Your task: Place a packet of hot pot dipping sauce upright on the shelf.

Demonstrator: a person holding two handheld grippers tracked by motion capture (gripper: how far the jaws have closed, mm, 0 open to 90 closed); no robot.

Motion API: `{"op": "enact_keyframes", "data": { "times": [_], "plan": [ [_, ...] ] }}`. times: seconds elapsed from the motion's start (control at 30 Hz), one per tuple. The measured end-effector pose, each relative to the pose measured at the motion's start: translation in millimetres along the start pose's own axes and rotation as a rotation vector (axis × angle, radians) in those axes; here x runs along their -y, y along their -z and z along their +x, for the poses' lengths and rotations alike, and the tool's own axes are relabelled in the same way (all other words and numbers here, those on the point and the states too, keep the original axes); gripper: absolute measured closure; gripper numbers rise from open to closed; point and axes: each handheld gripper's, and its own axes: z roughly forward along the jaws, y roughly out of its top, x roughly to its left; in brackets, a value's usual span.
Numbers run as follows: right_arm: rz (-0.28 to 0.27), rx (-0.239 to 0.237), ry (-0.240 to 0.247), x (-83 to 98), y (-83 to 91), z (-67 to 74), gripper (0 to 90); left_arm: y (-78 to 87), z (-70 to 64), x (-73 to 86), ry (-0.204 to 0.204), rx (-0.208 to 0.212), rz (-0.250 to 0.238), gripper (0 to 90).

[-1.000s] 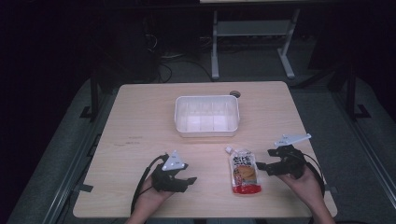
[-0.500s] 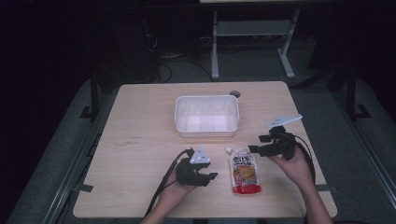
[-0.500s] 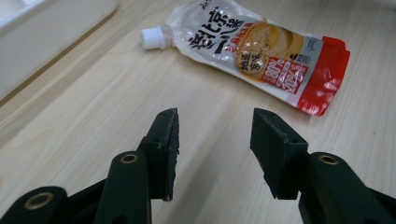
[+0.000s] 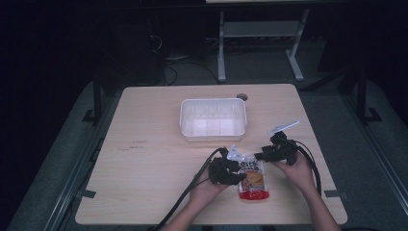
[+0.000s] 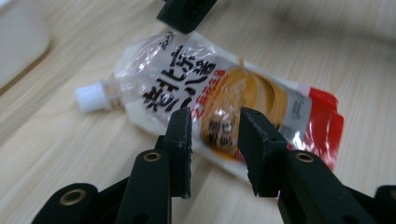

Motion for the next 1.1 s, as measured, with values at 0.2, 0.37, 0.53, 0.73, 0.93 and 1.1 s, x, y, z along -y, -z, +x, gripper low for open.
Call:
{"op": "enact_keyframes", "data": {
  "times": [0.2, 0.37, 0.53, 0.73, 0.93, 1.1],
  "plan": [
    [0.040, -0.002, 0.005, 2.3, -9.4, 0.4, 51.5, -14.1, 0.8, -4.1, 0.020, -0.006, 0.026, 61.3],
    [0.052, 0.000, -0.005, 2.2, -14.2, -1.9, 53.6, -18.5, 1.7, -3.5, 0.016, 0.000, 0.057, 65.7],
    [0.076, 0.001, -0.003, 3.0, -18.7, 0.3, 57.7, -20.2, -2.2, -3.3, 0.001, -0.002, 0.074, 65.7],
    [0.078, -0.016, 0.007, 2.3, -20.9, 4.4, 65.6, -21.1, -2.2, -2.6, 0.003, 0.000, 0.077, 66.3],
    [0.055, -0.037, 0.024, 1.9, -19.2, 9.7, 83.2, -17.8, -4.2, -2.1, -0.011, -0.031, 0.047, 62.1],
    [0.037, -0.028, 0.047, 1.3, -16.2, 14.1, 85.3, -7.2, 0.0, 1.4, 0.043, -0.039, -0.038, 56.8]
  ]
}}
